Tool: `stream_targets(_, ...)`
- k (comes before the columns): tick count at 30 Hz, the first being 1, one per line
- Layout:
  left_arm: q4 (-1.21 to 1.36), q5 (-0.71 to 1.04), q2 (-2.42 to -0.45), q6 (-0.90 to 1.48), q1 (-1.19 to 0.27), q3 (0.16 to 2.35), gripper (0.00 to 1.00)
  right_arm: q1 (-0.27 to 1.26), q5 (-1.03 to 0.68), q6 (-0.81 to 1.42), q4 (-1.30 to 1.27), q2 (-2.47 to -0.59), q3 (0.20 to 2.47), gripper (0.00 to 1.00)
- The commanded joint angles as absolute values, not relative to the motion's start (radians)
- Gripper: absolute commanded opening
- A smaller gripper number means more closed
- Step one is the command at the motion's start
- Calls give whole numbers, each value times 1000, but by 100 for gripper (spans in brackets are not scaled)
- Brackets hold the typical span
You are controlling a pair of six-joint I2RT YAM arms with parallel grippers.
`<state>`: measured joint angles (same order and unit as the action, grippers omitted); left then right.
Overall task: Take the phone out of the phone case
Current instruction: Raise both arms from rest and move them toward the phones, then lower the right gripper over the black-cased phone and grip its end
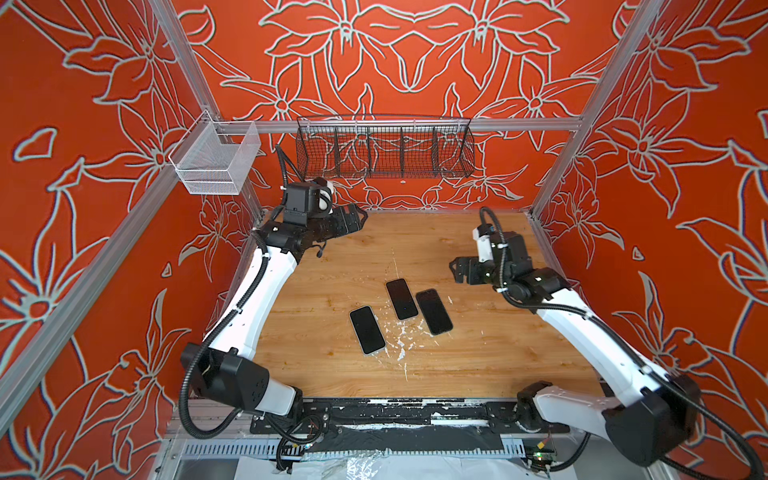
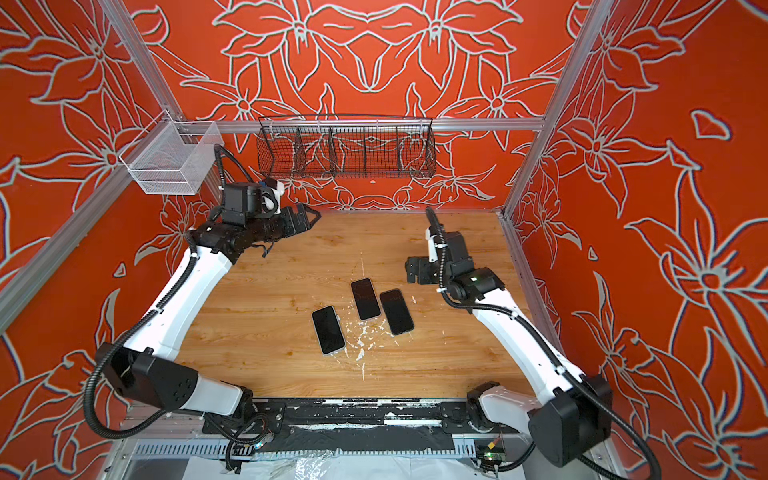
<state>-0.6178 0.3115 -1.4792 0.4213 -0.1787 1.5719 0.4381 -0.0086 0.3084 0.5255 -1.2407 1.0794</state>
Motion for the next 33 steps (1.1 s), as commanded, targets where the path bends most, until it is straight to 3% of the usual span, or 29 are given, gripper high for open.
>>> stream_targets(1, -621, 322, -1458, 369, -181, 1485, 97, 509, 82, 339, 588, -1287, 1056, 97)
stream_targets(7, -567, 264, -1383, 374, -180, 1341, 97, 587, 76, 377, 588, -1399, 1006, 97)
stream_targets(33, -496, 210, -1305, 410, -179, 1269, 97, 701, 95, 463, 525, -1596, 938, 96)
